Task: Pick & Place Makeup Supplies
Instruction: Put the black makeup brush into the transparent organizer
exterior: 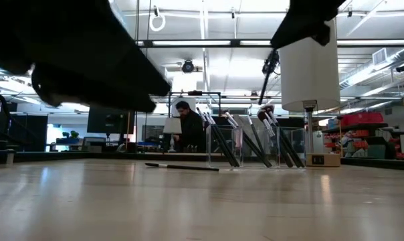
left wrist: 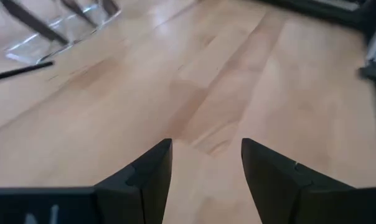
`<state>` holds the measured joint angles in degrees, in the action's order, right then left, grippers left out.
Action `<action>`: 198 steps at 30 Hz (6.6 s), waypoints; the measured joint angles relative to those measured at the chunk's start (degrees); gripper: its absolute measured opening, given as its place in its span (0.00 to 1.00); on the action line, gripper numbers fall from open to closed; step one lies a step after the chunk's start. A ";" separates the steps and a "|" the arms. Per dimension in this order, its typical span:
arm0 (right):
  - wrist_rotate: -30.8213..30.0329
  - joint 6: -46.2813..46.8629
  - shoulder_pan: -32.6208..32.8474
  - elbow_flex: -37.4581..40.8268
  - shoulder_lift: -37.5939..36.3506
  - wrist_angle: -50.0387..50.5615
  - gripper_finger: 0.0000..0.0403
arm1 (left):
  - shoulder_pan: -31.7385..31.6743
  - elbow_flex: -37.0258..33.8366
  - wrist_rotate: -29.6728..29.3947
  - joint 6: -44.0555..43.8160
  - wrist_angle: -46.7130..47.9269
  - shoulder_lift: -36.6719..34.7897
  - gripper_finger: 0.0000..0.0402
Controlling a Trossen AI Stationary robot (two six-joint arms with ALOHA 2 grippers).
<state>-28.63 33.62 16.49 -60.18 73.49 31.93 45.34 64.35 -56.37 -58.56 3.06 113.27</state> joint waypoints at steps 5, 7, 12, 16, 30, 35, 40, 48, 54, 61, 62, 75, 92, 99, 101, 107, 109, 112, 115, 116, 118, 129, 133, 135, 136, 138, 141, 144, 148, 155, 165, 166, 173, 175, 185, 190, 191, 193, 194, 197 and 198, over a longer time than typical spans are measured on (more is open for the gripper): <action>8.00 -2.50 -7.14 -0.12 0.19 0.13 0.03 | -1.27 -0.04 2.14 -1.29 -0.21 1.90 0.49; 10.35 -3.26 -9.60 -0.19 0.60 0.71 0.03 | -1.74 -0.05 3.41 -1.89 -0.01 2.41 0.49; 10.87 -5.38 -14.32 -0.18 0.90 1.33 0.03 | -2.43 -0.06 4.40 -2.63 -0.23 3.10 0.49; 12.47 -6.87 -17.69 -0.18 1.94 0.84 0.03 | -2.53 -0.06 4.15 -2.26 -0.80 3.09 0.49; 23.36 -9.55 -22.71 -0.18 12.17 -2.78 0.03 | -2.53 -0.02 4.12 -2.33 -0.90 3.08 0.49; 23.75 -9.53 -23.44 -0.18 13.81 -2.39 0.04 | -2.53 -0.02 4.12 -2.31 -0.90 3.08 0.49; 23.75 -9.55 -23.45 -0.18 14.16 -2.66 0.09 | -2.53 -0.02 4.12 -2.31 -0.90 3.08 0.49; 23.41 -10.11 -23.44 -0.18 14.16 -3.02 0.20 | -2.53 -0.02 4.11 -2.31 -0.90 3.08 0.49; 20.21 -10.20 -23.43 -0.18 14.15 -6.57 0.32 | -2.53 -0.02 3.68 -2.33 -0.90 3.08 0.49; 19.99 -11.59 -23.43 -0.16 14.14 -12.48 0.37 | -2.53 -0.02 3.66 -2.33 -0.90 3.08 0.49; 19.89 -11.83 -23.43 -0.16 14.14 -13.29 0.37 | -2.53 -0.02 3.66 -2.33 -0.90 3.08 0.49; 17.70 -15.12 -15.26 -0.12 9.64 -17.72 0.31 | -2.31 -0.02 3.66 -3.17 -0.89 3.08 0.49; -11.13 2.43 29.99 -0.12 15.36 -14.75 0.14 | -4.06 -0.06 -7.90 -30.88 11.81 1.27 0.49; -14.62 11.20 39.78 -0.12 24.00 -15.64 0.10 | -13.45 -0.06 -4.61 -28.13 11.66 1.27 0.49; -15.62 13.68 41.38 -0.12 26.09 -15.87 0.10 | -16.34 -0.06 -2.21 -26.20 11.94 1.27 0.49; -19.44 18.83 43.80 -0.12 29.97 -16.54 0.10 | -20.83 -0.06 -0.82 -23.33 12.41 1.27 0.49; -20.61 19.20 44.16 -0.12 30.47 -17.23 0.10 | -20.81 -0.06 -0.58 -23.81 13.85 1.27 0.49; -22.69 18.64 44.40 -0.12 30.77 -18.07 0.10 | -21.39 -0.04 1.15 -28.90 18.34 1.27 0.49; -24.80 15.89 44.39 -0.12 30.77 -19.17 0.10 | -23.36 -0.04 2.85 -32.75 22.75 1.27 0.49; -25.19 14.81 44.39 -0.12 30.77 -19.65 0.10 | -24.22 -0.04 3.38 -33.16 23.69 1.27 0.49; -25.87 12.95 44.37 -0.12 30.77 -20.89 0.10 | -25.88 -0.04 4.93 -33.21 24.38 1.27 0.49; -25.95 11.91 44.44 -0.12 30.77 -22.52 0.10 | -29.77 -0.04 10.42 -31.06 25.83 1.27 0.62; -25.95 12.39 44.44 -0.12 30.77 -22.61 0.10 | -29.81 -0.04 9.90 -31.61 26.05 1.27 0.63; -25.94 12.40 44.43 -0.12 30.77 -22.79 0.10 | -30.12 -0.04 9.74 -32.53 26.53 1.27 0.63; -25.95 12.40 44.43 -0.12 30.77 -22.89 0.10 | -30.36 -0.04 9.91 -32.68 26.86 1.27 0.63; -25.93 12.40 44.42 -0.12 30.77 -22.98 0.10 | -30.99 -0.04 9.88 -33.87 27.63 1.27 0.63; -25.93 12.40 44.44 -0.12 30.77 -23.02 0.10 | -31.88 -0.04 8.22 -35.56 28.41 1.27 0.63; -25.93 12.38 44.43 -0.12 30.77 -23.24 0.10 | -32.82 -0.04 7.00 -37.12 28.58 1.27 0.63; -25.91 12.40 44.44 -0.12 30.77 -23.46 0.10 | -34.12 -0.04 7.06 -37.27 28.52 1.56 0.63; -25.89 12.38 44.43 -0.12 30.77 -24.07 0.10 | -33.88 0.11 8.43 -36.70 30.45 2.89 0.63; -25.89 12.37 44.41 -0.12 30.77 -24.31 0.10 | -29.69 0.03 12.02 -36.00 40.70 2.47 0.63; -25.89 12.37 44.44 -0.12 30.77 -24.31 0.10 | -29.12 0.02 12.12 -35.75 41.46 2.49 0.63; -25.89 12.37 44.26 -0.12 30.77 -24.29 0.10 | -24.39 -0.08 15.65 -35.08 47.61 -0.59 0.63; -25.89 12.37 44.26 -0.12 30.77 -24.36 0.10 | -22.59 -0.08 16.12 -35.82 50.27 -2.05 0.63; -25.95 11.19 43.71 -0.12 30.77 -25.56 0.10 | -12.55 -0.08 15.72 -52.51 55.93 -5.39 0.63; -25.98 9.37 43.15 -0.12 30.77 -26.64 0.10 | -12.92 -0.06 10.13 -56.50 49.30 -2.03 0.63; -25.95 9.12 43.09 -0.12 30.77 -26.78 0.10 | -13.60 -0.06 10.06 -56.17 47.63 -1.25 0.63; -25.98 9.07 43.06 -0.12 30.77 -26.81 0.10 | -15.20 -0.04 10.47 -55.03 46.49 0.41 0.63; -25.95 9.05 43.06 -0.12 30.77 -26.82 0.10 | -15.93 -0.04 10.68 -55.03 46.53 1.00 0.63; -25.96 9.21 43.06 -0.12 30.77 -26.82 0.10 | -17.95 -0.06 11.24 -55.85 46.42 2.70 0.63; -25.94 9.22 43.06 -0.12 30.77 -26.82 0.10 | -18.47 -0.04 11.00 -56.30 46.55 3.25 0.63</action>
<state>-54.58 42.85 59.55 -60.29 104.27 5.10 26.86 64.31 -45.37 -114.86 49.61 116.52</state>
